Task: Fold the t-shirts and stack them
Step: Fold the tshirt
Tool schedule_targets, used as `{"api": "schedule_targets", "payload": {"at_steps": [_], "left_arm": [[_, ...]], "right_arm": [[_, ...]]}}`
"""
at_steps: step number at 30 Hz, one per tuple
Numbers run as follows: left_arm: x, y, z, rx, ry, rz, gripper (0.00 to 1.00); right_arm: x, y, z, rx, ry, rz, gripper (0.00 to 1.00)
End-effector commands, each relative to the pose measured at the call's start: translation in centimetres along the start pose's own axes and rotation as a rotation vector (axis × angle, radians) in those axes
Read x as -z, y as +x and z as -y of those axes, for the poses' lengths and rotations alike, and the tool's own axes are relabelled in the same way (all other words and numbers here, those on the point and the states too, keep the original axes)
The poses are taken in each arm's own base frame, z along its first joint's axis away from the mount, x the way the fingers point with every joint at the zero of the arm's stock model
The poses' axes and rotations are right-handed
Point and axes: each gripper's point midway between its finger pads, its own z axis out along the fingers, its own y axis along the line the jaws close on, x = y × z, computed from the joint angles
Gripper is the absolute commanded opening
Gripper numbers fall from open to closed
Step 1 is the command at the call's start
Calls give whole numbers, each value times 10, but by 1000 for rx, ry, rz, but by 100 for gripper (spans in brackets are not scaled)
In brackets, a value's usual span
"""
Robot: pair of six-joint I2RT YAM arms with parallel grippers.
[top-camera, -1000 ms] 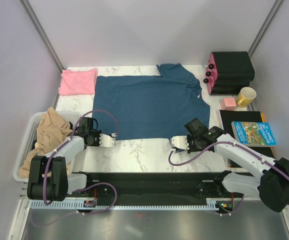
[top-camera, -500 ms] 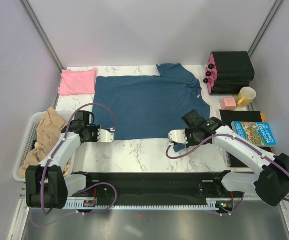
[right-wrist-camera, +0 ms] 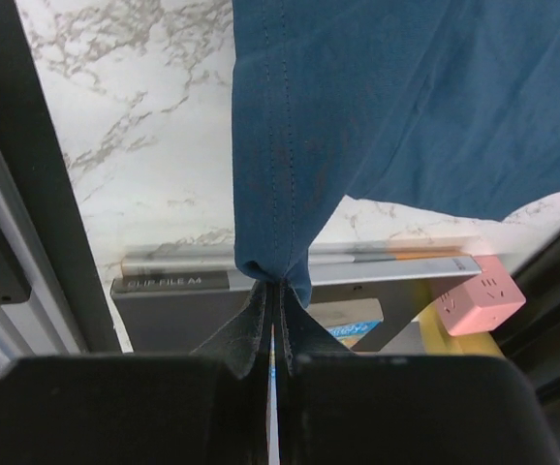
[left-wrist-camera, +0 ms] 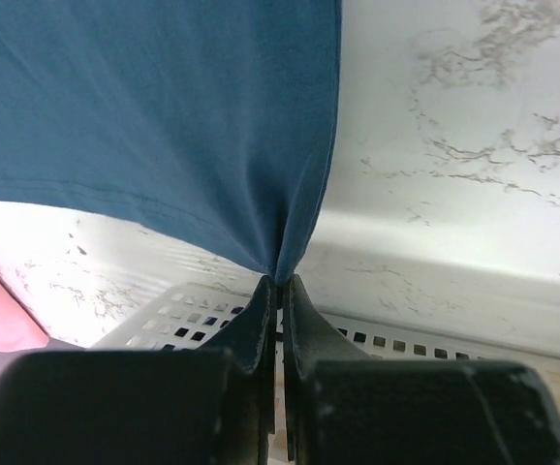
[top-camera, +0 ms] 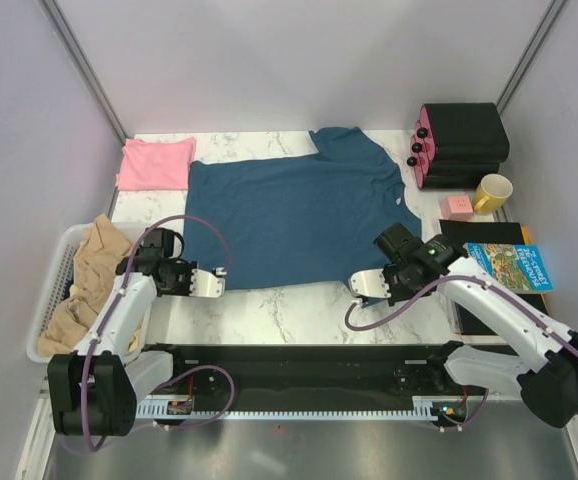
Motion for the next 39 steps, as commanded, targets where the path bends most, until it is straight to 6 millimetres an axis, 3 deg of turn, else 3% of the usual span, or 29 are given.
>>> {"api": "schedule_targets", "payload": {"at_steps": [1, 8, 13, 17, 27, 32, 39], "left_arm": [[9, -2, 9, -62, 23, 8, 2], [18, -4, 17, -73, 17, 9, 2], [22, -6, 16, -94, -2, 13, 2], [24, -6, 7, -108, -23, 10, 2], [33, -4, -53, -124, -109, 8, 2], [35, -4, -89, -121, -164, 13, 2], [28, -1, -109, -110, -175, 13, 2]], "right_arm": [[24, 12, -14, 42, -12, -15, 0], [37, 17, -27, 70, -8, 7, 0], [39, 14, -13, 101, 51, 16, 0], [36, 10, 31, 132, 219, -17, 0], [32, -1, 127, 130, 436, -45, 0], [36, 7, 163, 103, 499, -59, 0], [47, 20, 203, 66, 567, -79, 0]]}}
